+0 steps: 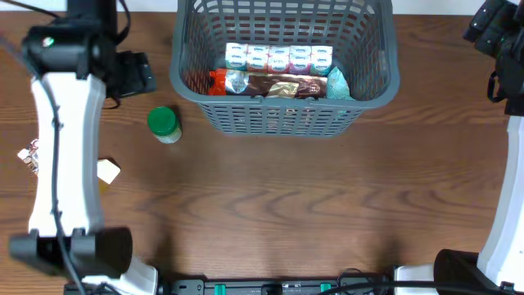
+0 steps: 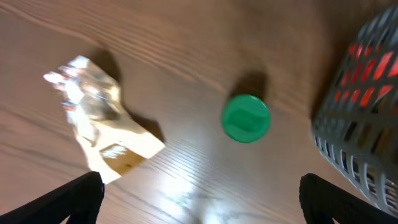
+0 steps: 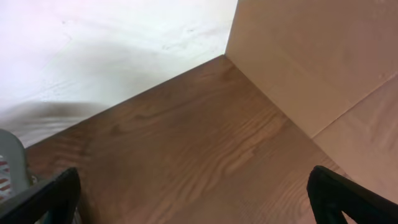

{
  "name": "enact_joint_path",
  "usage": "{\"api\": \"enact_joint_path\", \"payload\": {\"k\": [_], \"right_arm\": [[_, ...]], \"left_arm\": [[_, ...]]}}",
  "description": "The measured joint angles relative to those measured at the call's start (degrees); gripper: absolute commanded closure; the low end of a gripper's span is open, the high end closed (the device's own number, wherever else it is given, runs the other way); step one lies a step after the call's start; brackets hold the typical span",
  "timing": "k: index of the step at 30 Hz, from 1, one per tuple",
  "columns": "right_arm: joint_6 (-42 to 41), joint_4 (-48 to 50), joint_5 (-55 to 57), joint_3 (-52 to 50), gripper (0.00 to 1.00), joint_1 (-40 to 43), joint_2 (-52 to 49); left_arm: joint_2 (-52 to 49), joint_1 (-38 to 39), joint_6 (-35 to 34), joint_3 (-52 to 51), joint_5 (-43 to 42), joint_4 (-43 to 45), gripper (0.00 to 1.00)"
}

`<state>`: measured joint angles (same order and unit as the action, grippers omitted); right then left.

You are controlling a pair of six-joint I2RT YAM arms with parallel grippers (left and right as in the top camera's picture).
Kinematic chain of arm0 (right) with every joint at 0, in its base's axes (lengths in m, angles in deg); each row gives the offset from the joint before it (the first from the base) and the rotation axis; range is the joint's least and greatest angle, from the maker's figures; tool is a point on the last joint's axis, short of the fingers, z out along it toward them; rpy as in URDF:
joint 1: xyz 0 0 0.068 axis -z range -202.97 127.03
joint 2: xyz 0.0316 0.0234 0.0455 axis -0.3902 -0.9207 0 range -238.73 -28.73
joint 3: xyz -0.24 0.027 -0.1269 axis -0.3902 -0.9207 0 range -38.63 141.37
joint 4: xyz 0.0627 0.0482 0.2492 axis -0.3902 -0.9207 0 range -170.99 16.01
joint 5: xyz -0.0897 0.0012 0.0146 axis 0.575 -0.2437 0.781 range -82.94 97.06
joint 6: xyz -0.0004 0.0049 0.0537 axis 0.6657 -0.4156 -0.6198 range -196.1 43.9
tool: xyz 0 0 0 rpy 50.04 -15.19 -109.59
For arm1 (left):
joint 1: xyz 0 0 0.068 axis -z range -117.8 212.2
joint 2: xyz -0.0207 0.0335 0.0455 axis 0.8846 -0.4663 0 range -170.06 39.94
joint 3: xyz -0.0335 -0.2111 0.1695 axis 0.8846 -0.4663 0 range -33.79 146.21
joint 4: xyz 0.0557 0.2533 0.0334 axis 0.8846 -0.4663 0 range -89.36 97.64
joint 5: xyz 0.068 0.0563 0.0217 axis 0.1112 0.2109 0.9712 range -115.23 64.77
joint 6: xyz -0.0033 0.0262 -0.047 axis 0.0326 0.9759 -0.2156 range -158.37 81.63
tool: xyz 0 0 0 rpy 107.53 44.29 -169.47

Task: Pack container
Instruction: 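Move the left gripper over the green-lidded Knorr jar, then lower the left gripper and grasp the Knorr jar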

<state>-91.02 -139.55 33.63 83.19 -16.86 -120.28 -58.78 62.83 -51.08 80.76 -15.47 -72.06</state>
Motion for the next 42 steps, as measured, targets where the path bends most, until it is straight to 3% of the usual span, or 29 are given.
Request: {"api": "enact_joint_path", "payload": {"k": [7, 15, 24, 37, 42], "right_arm": [[0.0, 0.0, 0.0, 0.0, 0.01, 0.0, 0.0], [0.0, 0.0, 0.0, 0.0, 0.01, 0.0, 0.0], [0.0, 0.0, 0.0, 0.0, 0.01, 0.0, 0.0], [0.0, 0.0, 0.0, 0.0, 0.01, 0.0, 0.0], [0.0, 0.0, 0.0, 0.0, 0.01, 0.0, 0.0]], "left_arm": [[-11.7, -0.1, -0.6, -0.8, -7.3, 0.1, 0.02], [-18.2, -0.2, 0.5, -0.9, -13.9, 2.9, 0.02], [-19.2, -1.0, 1.0, -3.8, -17.0, 7.3, 0.01], [-19.3, -4.1, 2.3, -22.8, -17.6, 19.0, 0.01], [-19.3, -4.1, 2.3, -25.0, -18.0, 21.6, 0.01]]}}
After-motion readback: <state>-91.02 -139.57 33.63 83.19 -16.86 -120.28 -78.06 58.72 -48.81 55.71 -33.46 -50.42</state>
